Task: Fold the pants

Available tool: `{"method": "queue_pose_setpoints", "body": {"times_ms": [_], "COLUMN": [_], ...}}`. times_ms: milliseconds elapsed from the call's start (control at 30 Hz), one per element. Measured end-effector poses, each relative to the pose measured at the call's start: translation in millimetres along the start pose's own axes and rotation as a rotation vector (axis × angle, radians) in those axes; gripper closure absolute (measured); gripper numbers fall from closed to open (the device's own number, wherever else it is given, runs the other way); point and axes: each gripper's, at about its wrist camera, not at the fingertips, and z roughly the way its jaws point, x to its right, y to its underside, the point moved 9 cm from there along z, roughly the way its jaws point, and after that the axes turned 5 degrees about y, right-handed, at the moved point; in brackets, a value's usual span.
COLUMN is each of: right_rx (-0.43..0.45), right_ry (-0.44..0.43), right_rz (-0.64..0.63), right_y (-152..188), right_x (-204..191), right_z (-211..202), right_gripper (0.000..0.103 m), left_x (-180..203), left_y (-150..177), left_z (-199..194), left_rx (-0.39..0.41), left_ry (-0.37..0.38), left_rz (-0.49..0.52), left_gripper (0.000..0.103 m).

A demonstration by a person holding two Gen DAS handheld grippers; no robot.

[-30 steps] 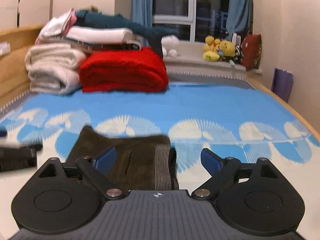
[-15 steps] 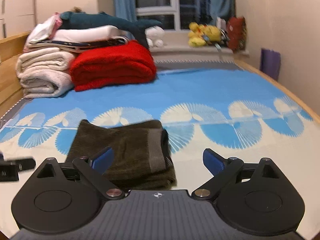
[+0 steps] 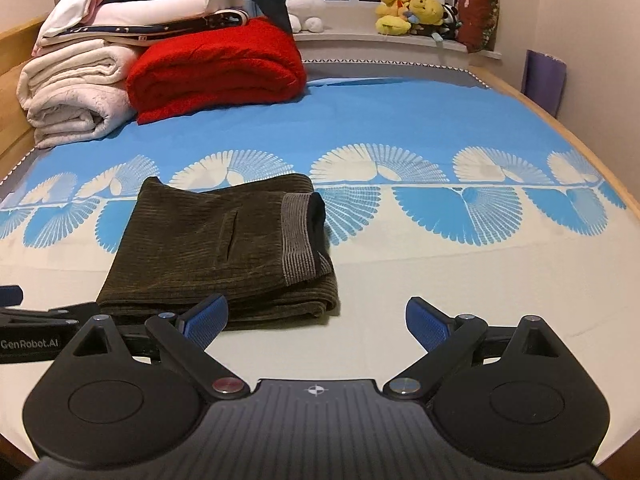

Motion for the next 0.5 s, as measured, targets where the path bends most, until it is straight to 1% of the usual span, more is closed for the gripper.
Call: {"method": "queue_pose_setpoints", "body": {"times_ms": [200, 367, 500], "right_rx": [-0.022, -0.028, -0.029], "right_ry": [0.003, -0.003, -0.008], "right_rz": [0.018, 0.001, -0.012], "right_y": [0.4, 1.8, 1.8], "right_x": [3.9, -5.2, -12.8], "right_z": [5.7, 7.8, 8.7], "right_gripper": [0.007, 0.007, 0.007], "left_x": [0.8, -6.2, -9.5], "left_y": [0.5, 0.2, -0.1], "left_z": [1.3, 0.2, -0.2], "left_rx": [-0.001, -0.009, -0.013], "left_ry": [0.005, 0.018, 0.015], "left_rz": [-0.001, -0.033, -0.039], "left_gripper": [0.001, 0.001, 0.001]}}
